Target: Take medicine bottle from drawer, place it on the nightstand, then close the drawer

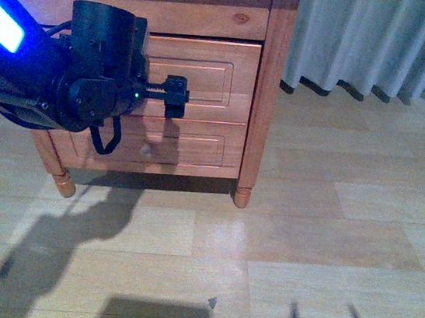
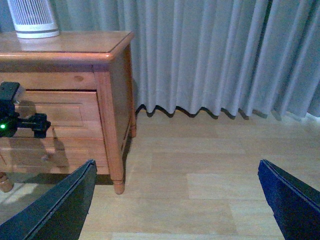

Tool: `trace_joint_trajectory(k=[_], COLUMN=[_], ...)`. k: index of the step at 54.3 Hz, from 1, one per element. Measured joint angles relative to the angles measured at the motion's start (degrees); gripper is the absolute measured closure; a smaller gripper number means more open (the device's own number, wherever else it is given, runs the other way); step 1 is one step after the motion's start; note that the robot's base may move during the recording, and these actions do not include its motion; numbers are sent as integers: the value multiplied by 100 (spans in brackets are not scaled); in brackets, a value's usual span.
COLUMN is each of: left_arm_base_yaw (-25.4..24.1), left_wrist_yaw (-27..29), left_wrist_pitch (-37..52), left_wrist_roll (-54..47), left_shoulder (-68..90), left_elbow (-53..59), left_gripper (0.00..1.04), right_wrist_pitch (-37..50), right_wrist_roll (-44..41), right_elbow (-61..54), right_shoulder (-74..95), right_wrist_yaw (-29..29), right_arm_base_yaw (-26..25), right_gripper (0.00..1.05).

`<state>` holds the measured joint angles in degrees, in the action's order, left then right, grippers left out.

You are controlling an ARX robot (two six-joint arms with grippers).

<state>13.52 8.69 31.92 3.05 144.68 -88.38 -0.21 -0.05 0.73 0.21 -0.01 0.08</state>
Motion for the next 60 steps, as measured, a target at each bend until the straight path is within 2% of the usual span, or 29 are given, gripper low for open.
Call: trace_joint_trajectory(k=[33, 44, 48, 56, 60], left_arm_base_yaw=[-42, -87, -105, -74, -66], left_wrist_yaw=[136, 205, 153, 79, 68], left_wrist_pitch=[4, -70, -109, -184, -192], left_wrist_roll=[286, 295, 278, 216, 199], left_shoulder=[-74, -155, -170, -208, -210], left_elbow=[-11, -11, -11, -11, -11], left_gripper=[7, 36, 52, 74, 79], right_wrist_pitch=[0, 0, 0, 0, 0], right_wrist_roll=[0, 0, 0, 0, 0], right_elbow=[0, 0, 0, 0, 0], right_shoulder=[0, 0, 0, 0, 0], right_wrist_yaw=[-2, -2, 0, 0, 0], right_arm_base_yaw=[0, 0, 0, 0, 0], right_gripper=[7, 7, 7, 7, 7])
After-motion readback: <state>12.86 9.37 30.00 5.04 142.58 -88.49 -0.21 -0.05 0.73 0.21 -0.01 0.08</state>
